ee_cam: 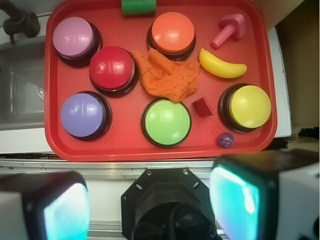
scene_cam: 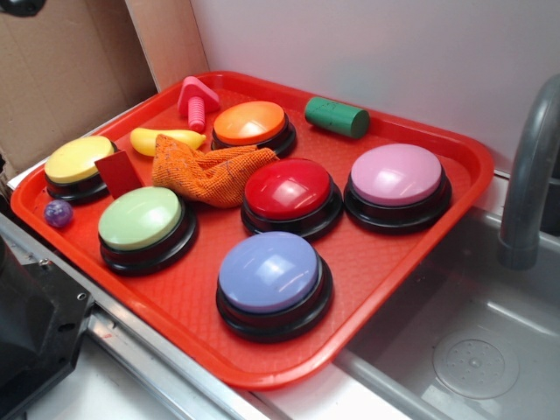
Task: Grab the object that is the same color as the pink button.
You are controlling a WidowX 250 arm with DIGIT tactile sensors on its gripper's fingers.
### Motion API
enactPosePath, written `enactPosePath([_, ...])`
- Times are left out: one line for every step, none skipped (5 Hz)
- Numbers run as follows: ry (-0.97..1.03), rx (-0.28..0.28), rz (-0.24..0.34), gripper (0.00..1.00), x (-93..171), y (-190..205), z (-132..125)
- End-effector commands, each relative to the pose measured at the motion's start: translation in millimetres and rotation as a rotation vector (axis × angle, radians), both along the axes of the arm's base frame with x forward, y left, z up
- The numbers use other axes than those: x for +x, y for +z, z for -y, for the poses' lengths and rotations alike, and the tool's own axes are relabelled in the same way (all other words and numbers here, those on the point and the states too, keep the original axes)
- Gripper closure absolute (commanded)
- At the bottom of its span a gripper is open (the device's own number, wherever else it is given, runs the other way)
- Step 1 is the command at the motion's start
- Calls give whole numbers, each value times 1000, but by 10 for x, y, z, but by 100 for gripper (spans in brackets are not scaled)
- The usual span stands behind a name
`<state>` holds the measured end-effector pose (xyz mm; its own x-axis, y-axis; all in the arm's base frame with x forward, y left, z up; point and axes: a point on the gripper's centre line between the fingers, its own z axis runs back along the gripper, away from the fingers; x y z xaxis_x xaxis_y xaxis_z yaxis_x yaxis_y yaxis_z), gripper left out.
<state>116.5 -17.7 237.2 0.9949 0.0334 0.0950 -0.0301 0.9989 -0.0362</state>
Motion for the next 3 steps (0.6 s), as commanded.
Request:
enactPosePath([0, 0, 0, 0, 0, 0, 0])
enactPosePath([101, -24, 18, 0, 120, -108, -84])
enactPosePath([209, -24, 28, 0, 320, -231, -204])
